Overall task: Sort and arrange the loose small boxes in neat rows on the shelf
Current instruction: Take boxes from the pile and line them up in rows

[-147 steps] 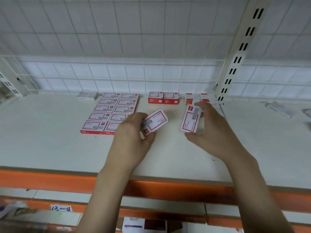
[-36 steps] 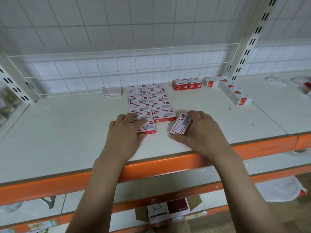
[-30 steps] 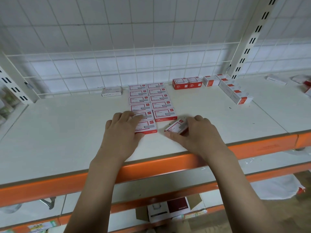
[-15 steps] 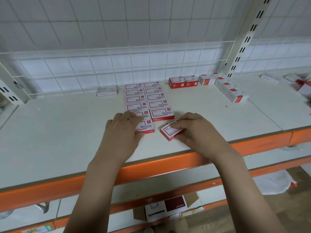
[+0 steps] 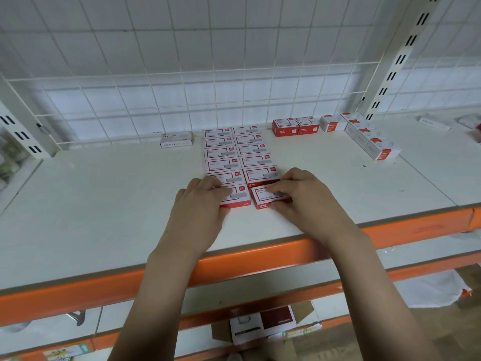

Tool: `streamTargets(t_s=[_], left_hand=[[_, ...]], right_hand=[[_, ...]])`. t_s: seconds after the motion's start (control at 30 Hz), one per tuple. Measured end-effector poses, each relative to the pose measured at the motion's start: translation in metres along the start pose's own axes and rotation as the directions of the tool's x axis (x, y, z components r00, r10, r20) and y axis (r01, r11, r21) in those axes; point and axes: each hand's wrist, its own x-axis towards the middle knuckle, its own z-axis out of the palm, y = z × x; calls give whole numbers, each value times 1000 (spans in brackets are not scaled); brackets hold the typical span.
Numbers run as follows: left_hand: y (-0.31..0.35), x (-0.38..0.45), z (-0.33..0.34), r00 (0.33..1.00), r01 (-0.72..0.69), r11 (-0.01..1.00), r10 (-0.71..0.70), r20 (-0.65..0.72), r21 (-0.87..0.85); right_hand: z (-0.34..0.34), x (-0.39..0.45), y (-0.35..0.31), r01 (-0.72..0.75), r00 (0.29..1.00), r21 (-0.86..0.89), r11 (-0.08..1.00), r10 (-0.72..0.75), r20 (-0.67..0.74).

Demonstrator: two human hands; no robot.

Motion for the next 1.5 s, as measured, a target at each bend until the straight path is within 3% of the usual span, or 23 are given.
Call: streamTargets(t_s=[0.93, 1.23, 1.5], left_hand=[[9, 20, -3, 993, -113, 994, 113, -13, -11], [83, 55, 12, 979, -201, 979, 201, 12, -31], [220, 102, 45, 970, -243, 967, 244, 12, -75]], right_hand=[[-3, -1, 3, -7, 998, 4, 1000, 8, -65], [-46, -30, 87, -163, 981, -30, 986, 159, -112], [-98, -71, 219, -246, 960, -54, 968, 236, -151]])
